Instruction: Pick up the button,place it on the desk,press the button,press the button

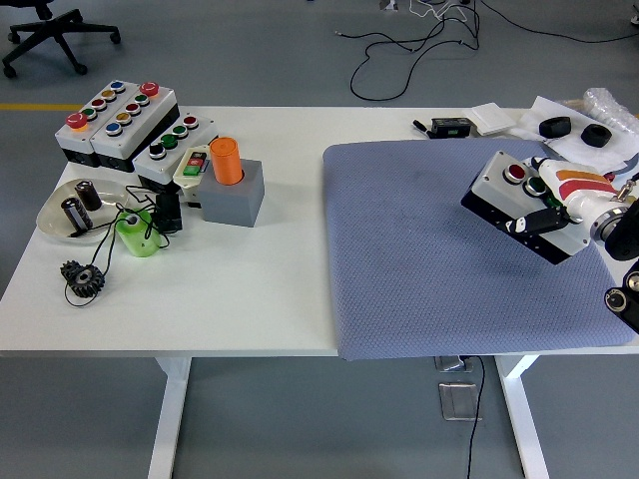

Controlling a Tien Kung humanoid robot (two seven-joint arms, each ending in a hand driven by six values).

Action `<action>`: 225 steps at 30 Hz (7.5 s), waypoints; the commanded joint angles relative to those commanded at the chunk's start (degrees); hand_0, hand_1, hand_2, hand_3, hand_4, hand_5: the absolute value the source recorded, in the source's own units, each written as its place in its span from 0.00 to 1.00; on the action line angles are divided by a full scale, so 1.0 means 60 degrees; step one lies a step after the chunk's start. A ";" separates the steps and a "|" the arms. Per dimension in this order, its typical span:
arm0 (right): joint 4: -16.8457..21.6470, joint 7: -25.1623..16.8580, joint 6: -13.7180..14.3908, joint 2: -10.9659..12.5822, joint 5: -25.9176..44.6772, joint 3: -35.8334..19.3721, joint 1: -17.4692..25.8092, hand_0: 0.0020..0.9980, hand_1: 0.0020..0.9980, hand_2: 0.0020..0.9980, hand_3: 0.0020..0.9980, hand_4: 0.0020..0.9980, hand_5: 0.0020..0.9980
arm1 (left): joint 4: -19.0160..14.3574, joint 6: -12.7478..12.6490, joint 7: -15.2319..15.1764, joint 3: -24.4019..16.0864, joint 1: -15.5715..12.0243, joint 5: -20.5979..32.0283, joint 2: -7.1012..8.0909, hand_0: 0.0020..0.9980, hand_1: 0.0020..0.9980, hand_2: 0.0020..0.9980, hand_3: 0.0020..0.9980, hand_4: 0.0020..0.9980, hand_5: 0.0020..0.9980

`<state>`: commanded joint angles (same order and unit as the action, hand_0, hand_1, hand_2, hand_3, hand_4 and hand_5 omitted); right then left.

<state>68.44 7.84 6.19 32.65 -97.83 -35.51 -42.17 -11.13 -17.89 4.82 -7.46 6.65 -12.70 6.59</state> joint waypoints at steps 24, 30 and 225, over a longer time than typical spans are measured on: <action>-0.0030 -0.1342 -0.1334 -0.0288 -0.1880 0.1992 -0.0927 0.26 0.12 0.25 0.43 0.46 0.00 | 0.0002 -0.0019 0.0007 0.0117 -0.0058 0.0049 -0.0009 0.60 0.54 0.51 0.47 0.28 0.99; 0.0070 -0.1281 -0.1440 -0.0224 -0.2303 0.1856 -0.0896 0.24 0.22 0.36 0.52 0.54 0.00 | 0.0019 -0.0030 0.0016 0.0089 -0.0059 0.0043 0.0000 0.60 0.54 0.51 0.47 0.27 0.99; 0.4715 0.1928 -0.2991 0.1749 0.2562 -0.2946 0.1668 0.24 0.00 0.13 0.81 0.40 0.00 | 0.0010 -0.0088 0.0021 -0.0100 0.0087 -0.0048 -0.0004 0.60 0.53 0.50 0.47 0.28 1.00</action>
<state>96.73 19.41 -11.75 43.14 -82.46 -53.18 -32.16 -11.08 -18.41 4.95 -8.06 7.17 -12.99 6.57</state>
